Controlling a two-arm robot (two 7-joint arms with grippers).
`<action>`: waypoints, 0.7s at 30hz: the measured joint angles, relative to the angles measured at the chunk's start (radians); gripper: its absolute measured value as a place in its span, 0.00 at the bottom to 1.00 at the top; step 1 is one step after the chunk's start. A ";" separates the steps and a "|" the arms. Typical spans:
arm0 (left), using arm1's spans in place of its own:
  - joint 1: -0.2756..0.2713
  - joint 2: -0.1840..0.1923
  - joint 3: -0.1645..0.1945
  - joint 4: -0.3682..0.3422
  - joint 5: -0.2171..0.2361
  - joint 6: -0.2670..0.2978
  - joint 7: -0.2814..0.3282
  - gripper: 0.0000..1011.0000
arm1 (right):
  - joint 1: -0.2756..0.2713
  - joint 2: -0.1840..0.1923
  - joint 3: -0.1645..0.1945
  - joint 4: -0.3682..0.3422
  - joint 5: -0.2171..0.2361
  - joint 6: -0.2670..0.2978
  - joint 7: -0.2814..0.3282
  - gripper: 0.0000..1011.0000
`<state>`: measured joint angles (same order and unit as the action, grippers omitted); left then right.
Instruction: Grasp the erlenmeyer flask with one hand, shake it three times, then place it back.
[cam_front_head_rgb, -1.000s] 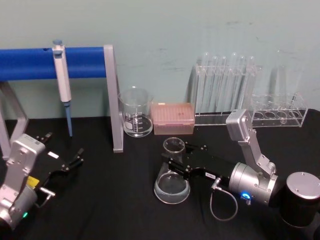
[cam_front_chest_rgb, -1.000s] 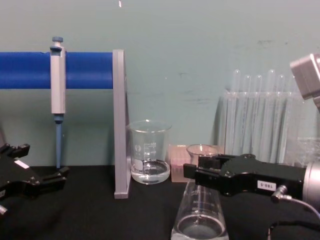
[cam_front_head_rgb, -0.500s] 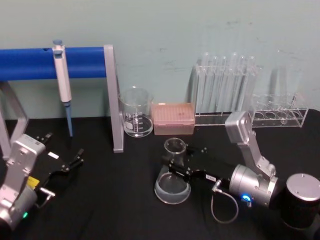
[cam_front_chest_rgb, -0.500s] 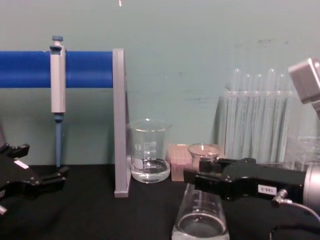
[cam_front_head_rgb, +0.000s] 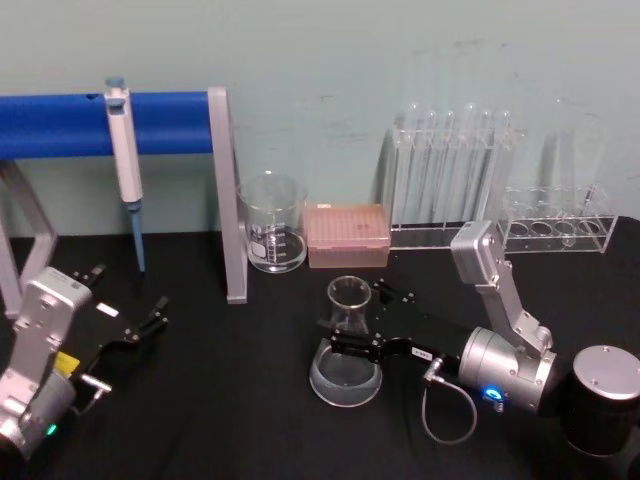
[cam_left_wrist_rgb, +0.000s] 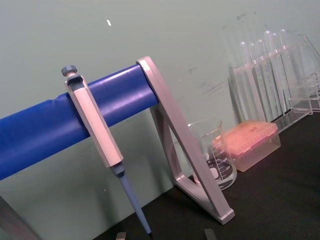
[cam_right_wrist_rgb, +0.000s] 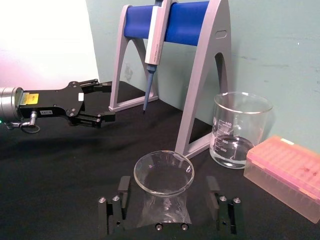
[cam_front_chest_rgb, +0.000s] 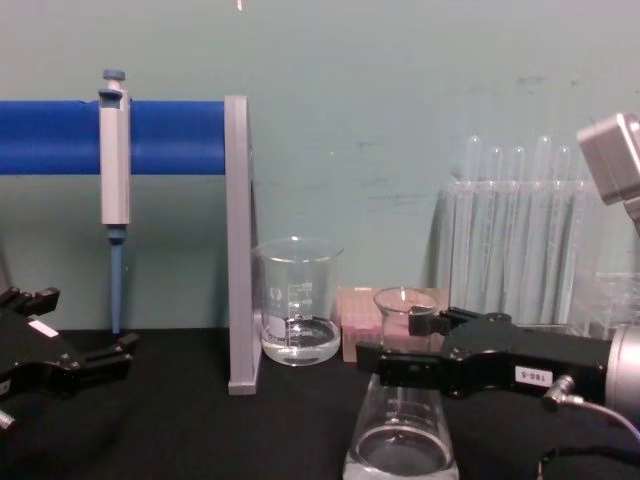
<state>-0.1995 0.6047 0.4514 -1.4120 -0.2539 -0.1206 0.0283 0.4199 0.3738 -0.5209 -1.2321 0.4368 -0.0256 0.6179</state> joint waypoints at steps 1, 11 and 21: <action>0.000 0.000 0.000 0.000 0.000 0.000 0.000 0.99 | 0.000 0.000 0.000 0.000 0.000 0.000 0.000 0.93; 0.000 0.000 0.000 0.000 0.000 0.000 0.000 0.99 | 0.001 0.000 0.000 -0.001 0.002 -0.001 0.001 0.99; 0.000 0.000 0.000 0.000 0.000 0.000 0.000 0.99 | 0.001 0.000 0.000 -0.001 0.003 -0.002 0.001 0.99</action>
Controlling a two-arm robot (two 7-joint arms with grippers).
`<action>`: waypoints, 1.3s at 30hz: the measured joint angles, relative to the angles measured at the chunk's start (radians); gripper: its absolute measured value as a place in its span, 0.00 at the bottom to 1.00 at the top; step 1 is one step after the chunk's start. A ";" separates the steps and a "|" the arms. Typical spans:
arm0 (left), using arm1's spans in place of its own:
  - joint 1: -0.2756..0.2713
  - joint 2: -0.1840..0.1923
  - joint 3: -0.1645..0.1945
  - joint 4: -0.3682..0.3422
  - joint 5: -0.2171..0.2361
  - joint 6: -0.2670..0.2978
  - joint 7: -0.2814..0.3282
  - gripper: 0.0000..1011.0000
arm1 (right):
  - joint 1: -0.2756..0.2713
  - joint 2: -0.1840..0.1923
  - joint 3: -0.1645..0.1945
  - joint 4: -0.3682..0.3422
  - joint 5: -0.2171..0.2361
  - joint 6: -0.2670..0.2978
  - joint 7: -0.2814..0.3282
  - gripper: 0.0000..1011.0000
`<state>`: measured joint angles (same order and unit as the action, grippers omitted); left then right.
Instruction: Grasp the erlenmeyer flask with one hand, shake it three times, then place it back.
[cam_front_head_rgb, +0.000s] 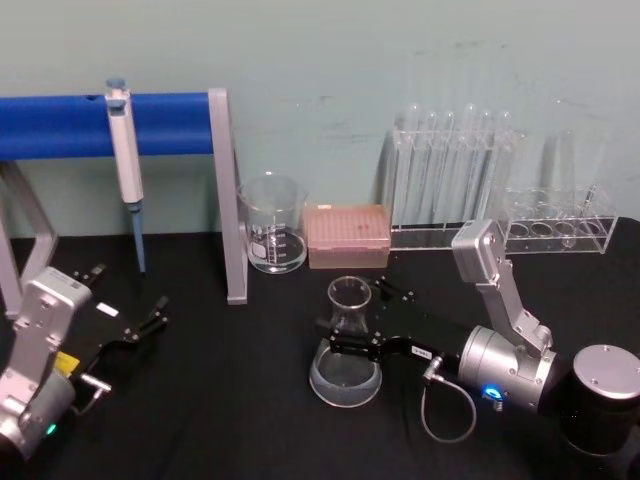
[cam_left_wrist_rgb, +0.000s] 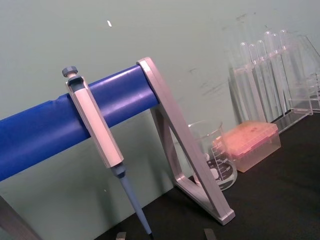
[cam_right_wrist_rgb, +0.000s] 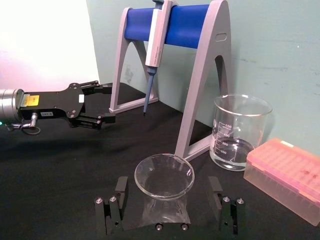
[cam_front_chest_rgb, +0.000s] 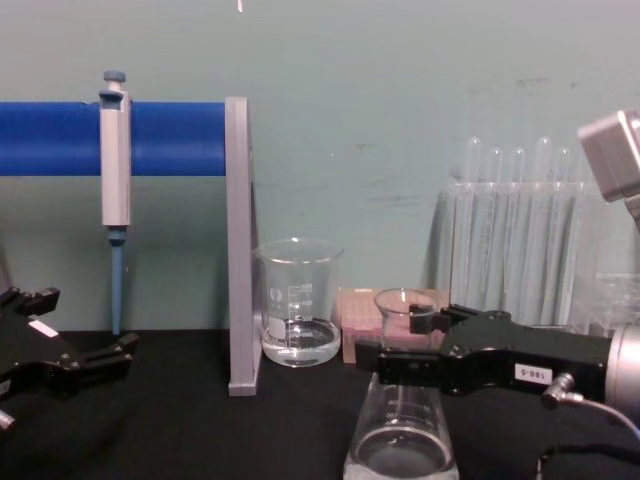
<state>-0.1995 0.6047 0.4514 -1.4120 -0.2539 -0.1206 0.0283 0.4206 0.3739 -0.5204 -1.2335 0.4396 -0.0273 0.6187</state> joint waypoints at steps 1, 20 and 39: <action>0.000 0.000 0.000 0.000 0.000 0.000 0.000 0.99 | 0.000 0.000 0.000 0.000 0.000 0.000 0.000 0.99; 0.000 0.000 0.000 0.000 0.000 0.000 0.000 0.99 | 0.003 0.009 -0.006 -0.003 0.004 0.004 0.017 0.99; 0.000 0.000 0.000 0.000 0.000 0.000 0.000 0.99 | -0.039 0.061 0.007 -0.091 0.006 0.019 -0.007 0.99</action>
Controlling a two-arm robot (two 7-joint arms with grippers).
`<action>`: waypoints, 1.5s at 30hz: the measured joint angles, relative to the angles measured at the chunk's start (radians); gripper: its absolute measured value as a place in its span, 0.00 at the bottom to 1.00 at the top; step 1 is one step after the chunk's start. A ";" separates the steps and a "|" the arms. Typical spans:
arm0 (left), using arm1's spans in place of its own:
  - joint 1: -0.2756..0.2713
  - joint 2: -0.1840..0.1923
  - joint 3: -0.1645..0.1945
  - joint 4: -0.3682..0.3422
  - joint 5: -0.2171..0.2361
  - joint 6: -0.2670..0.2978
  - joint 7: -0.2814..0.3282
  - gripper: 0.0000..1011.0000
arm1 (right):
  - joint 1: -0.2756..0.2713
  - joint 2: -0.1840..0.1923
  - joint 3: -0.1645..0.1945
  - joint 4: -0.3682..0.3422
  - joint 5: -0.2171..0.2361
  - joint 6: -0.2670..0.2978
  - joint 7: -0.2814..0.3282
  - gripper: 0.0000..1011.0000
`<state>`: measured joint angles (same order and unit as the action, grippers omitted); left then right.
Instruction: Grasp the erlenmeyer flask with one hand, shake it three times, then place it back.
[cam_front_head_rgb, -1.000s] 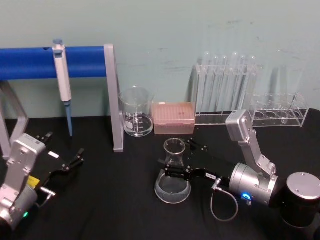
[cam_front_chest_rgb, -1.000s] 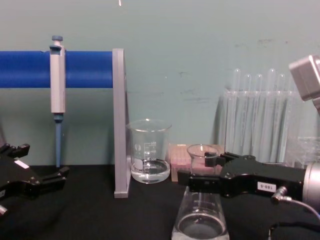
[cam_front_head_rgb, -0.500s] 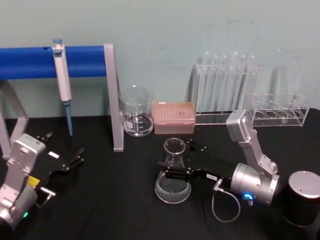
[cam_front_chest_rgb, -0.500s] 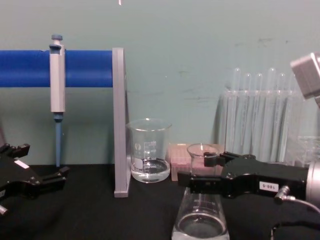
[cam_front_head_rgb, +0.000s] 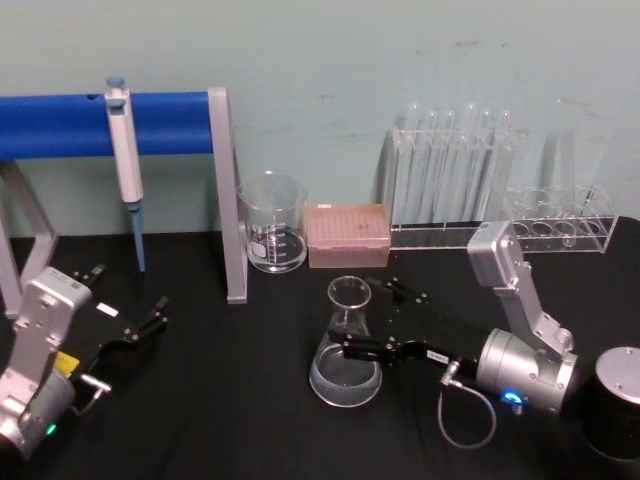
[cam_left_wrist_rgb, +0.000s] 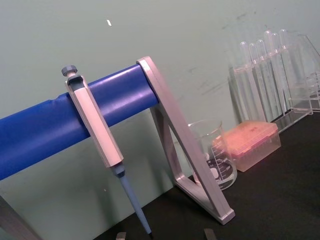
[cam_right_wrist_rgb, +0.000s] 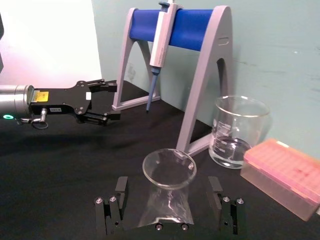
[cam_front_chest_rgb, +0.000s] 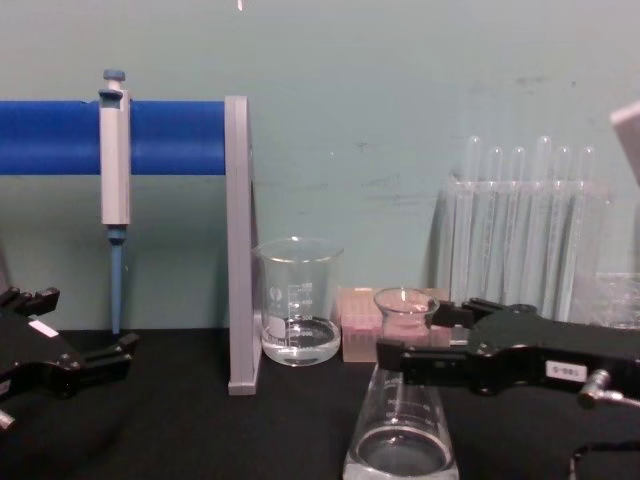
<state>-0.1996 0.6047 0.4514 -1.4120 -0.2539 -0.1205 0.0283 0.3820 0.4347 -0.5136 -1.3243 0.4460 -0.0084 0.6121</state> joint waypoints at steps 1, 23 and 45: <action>0.000 0.000 0.000 0.000 0.000 0.000 0.000 0.99 | -0.003 0.003 0.002 -0.005 0.000 0.002 -0.003 0.99; 0.000 0.000 0.000 0.000 0.000 0.000 0.000 0.99 | -0.068 0.071 0.085 -0.081 0.025 0.072 -0.089 0.99; 0.000 0.000 0.000 0.000 0.000 0.000 0.000 0.99 | -0.069 -0.015 0.178 -0.026 -0.058 0.021 -0.284 0.99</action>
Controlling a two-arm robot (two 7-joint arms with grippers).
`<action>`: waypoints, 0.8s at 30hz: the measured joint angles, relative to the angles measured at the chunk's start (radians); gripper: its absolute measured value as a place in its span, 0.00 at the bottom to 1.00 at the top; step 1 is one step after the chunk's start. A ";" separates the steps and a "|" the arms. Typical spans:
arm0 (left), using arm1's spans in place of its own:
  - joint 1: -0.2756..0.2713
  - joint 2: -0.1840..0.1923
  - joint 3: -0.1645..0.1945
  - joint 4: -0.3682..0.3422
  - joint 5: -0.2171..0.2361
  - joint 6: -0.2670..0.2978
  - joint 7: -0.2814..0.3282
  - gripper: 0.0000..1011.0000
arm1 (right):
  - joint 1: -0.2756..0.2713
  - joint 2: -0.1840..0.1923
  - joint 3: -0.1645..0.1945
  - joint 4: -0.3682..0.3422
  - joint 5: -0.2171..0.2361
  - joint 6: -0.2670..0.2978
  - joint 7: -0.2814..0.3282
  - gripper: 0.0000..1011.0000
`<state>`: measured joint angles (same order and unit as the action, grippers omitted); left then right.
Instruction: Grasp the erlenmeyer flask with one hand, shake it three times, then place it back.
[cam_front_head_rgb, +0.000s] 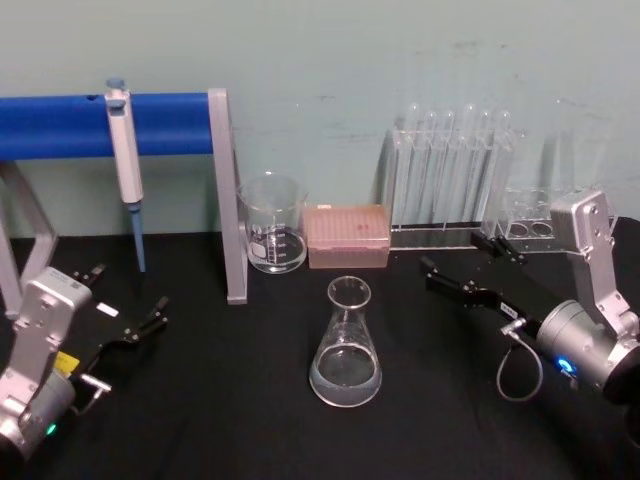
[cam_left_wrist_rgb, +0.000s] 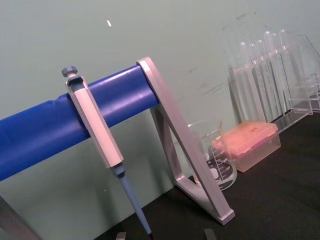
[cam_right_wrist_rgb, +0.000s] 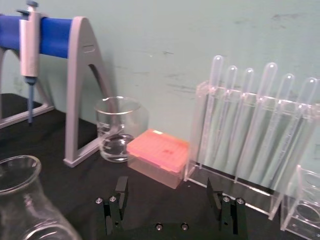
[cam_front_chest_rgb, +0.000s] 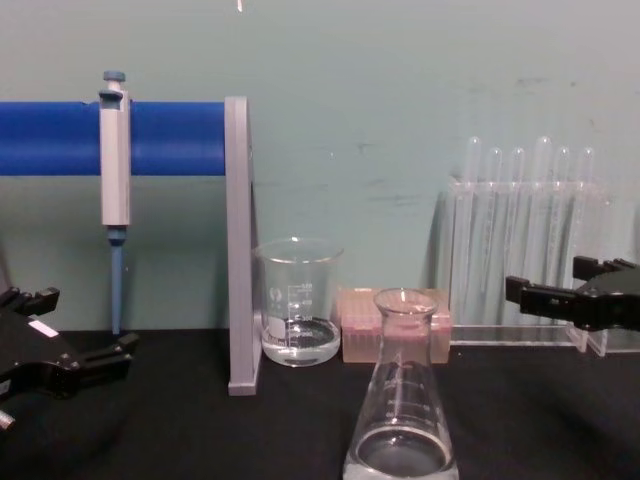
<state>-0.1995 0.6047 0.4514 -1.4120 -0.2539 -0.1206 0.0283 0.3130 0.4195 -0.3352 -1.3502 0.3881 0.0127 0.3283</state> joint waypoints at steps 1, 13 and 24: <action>0.000 0.000 0.000 0.000 0.000 0.000 0.000 0.99 | 0.001 -0.010 0.003 0.007 -0.008 -0.006 -0.011 0.99; 0.000 0.000 0.000 0.000 0.000 0.000 0.000 0.99 | 0.004 -0.093 0.022 0.061 -0.053 -0.024 -0.087 0.99; 0.000 0.000 0.000 0.000 0.000 0.000 0.000 0.99 | 0.001 -0.136 0.038 0.090 -0.093 -0.026 -0.130 0.99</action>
<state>-0.1995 0.6047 0.4514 -1.4120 -0.2539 -0.1206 0.0283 0.3143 0.2832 -0.2975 -1.2598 0.2950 -0.0136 0.1979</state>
